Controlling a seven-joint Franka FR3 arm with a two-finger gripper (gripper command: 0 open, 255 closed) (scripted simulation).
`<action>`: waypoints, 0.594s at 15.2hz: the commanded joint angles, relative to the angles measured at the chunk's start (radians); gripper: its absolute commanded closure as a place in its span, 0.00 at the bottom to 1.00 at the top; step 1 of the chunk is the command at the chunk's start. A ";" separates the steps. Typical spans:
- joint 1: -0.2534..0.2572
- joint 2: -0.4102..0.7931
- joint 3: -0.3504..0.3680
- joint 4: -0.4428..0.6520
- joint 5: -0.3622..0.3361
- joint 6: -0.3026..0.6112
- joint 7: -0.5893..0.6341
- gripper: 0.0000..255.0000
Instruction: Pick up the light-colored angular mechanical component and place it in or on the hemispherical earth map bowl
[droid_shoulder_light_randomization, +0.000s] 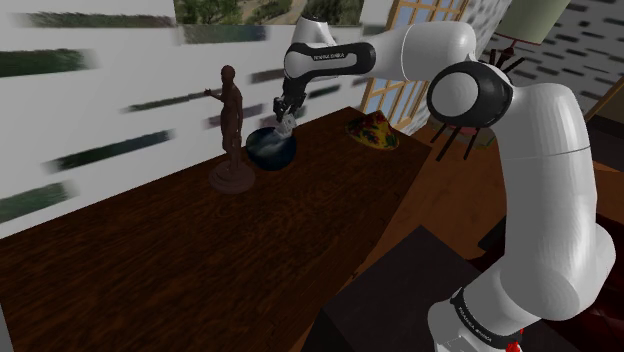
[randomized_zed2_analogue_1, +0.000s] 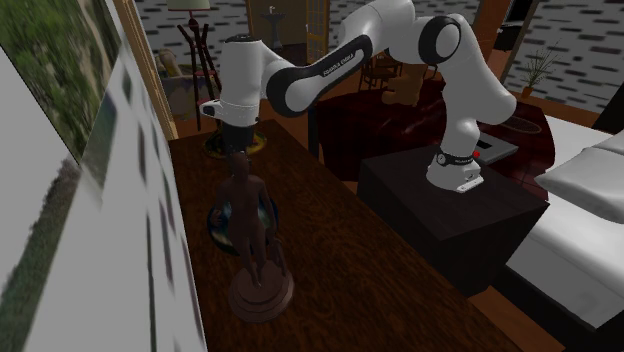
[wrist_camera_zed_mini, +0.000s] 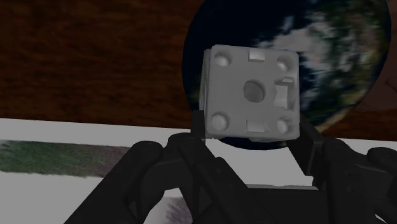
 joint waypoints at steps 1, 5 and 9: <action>0.000 0.000 0.000 0.000 0.000 0.000 0.000 1.00; 0.000 0.000 0.000 0.000 0.000 0.000 0.000 0.00; -0.004 -0.042 0.004 -0.004 0.006 -0.037 -0.003 0.00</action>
